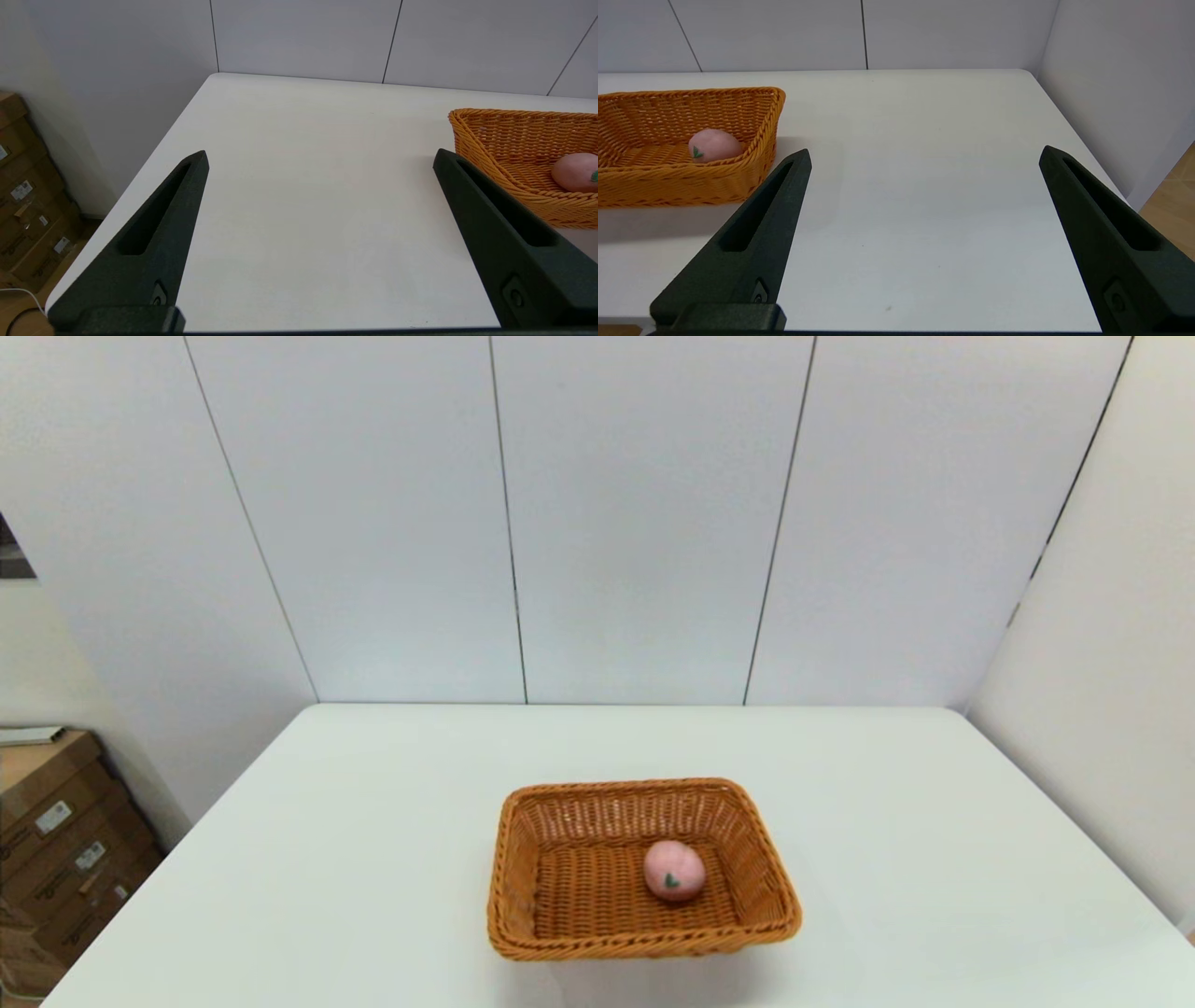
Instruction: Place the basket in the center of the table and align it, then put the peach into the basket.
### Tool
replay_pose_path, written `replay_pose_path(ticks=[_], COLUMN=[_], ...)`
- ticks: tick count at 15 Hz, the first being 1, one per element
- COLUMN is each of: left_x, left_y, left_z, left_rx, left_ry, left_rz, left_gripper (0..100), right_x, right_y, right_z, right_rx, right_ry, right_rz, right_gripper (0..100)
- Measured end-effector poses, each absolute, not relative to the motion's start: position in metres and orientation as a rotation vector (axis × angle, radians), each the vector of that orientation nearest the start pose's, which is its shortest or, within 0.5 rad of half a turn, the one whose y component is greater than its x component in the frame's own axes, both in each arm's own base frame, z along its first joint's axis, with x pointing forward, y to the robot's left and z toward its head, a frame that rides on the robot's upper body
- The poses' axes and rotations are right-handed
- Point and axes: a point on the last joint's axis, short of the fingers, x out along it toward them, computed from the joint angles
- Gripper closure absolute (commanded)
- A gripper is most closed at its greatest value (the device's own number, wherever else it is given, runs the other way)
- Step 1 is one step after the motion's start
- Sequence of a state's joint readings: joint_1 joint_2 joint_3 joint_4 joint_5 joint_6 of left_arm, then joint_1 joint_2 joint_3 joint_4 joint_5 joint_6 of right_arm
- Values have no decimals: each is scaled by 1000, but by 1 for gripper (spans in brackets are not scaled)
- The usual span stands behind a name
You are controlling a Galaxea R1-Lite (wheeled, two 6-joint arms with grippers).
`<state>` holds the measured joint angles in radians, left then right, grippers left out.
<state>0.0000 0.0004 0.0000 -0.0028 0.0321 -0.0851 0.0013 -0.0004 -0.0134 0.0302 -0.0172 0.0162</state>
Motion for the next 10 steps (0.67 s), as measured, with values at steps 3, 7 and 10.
replay_pose_path(ticks=[3, 7, 10], left_x=[-23, -23, -23], left_y=[1, 1, 1], left_z=[76, 76, 76], left_rx=[-85, -84, -85], left_ry=[-4, -4, -4], left_rz=[32, 32, 32], left_gripper=[0, 0, 0], right_x=[-24, -24, -24], right_y=[0, 0, 0], right_z=[76, 76, 76], right_rx=[16, 18, 18], right_ry=[16, 15, 15], right_rz=[-16, -16, -16], right_gripper=[0, 0, 0])
